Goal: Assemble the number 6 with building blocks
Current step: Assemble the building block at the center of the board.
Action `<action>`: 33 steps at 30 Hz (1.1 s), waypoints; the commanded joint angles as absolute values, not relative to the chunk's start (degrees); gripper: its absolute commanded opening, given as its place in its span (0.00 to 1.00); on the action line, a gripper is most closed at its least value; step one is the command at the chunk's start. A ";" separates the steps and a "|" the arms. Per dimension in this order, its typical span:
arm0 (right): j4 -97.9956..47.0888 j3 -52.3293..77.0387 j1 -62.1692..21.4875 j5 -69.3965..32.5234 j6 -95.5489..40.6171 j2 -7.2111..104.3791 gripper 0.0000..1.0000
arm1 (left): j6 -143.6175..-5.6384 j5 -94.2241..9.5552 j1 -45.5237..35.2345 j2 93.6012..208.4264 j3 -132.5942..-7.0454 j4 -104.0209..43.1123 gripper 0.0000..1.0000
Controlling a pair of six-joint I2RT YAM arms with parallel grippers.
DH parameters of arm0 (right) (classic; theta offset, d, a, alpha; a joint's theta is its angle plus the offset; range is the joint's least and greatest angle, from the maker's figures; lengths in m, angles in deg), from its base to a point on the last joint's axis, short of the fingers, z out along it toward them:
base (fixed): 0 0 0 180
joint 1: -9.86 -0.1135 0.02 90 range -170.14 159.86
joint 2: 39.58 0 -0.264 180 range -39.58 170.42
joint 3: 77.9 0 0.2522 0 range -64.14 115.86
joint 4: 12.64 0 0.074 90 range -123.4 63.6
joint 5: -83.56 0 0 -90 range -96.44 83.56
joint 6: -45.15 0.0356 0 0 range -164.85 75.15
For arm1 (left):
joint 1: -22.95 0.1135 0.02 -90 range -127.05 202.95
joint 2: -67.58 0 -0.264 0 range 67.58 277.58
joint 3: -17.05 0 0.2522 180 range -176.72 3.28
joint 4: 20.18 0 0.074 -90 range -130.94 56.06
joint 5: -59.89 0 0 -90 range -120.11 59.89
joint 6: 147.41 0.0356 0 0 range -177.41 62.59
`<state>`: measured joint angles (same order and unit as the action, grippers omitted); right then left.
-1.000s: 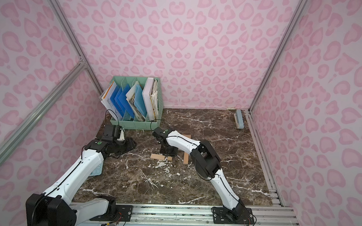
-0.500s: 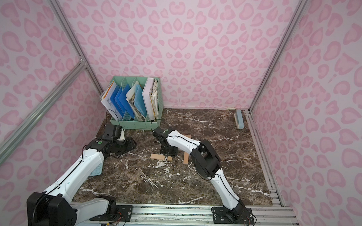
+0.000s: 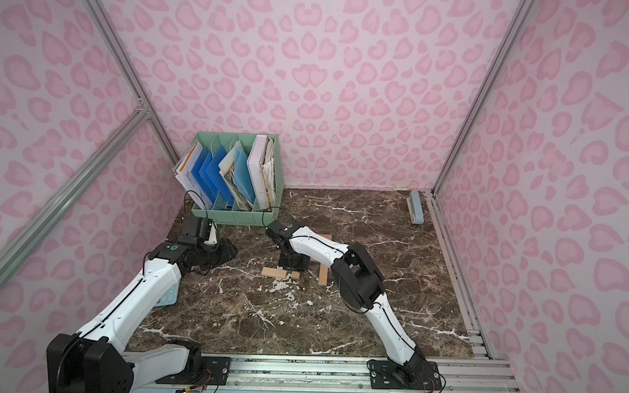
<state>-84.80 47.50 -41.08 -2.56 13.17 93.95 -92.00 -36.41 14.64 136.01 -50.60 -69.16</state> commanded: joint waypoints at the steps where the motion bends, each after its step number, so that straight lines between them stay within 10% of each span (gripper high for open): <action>1: -86.26 47.73 -41.02 -1.65 13.24 94.19 0.00 | -91.95 -36.34 14.63 136.05 -51.01 -68.50 0.52; 33: -84.85 46.64 -40.94 -2.86 10.96 94.27 0.00 | -92.04 -36.59 14.52 136.05 -51.03 -68.57 0.52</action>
<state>-84.31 46.86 -40.77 -1.99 11.64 93.95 -92.00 -36.52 14.57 136.12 -50.82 -69.12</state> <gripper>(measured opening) 0.321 0.520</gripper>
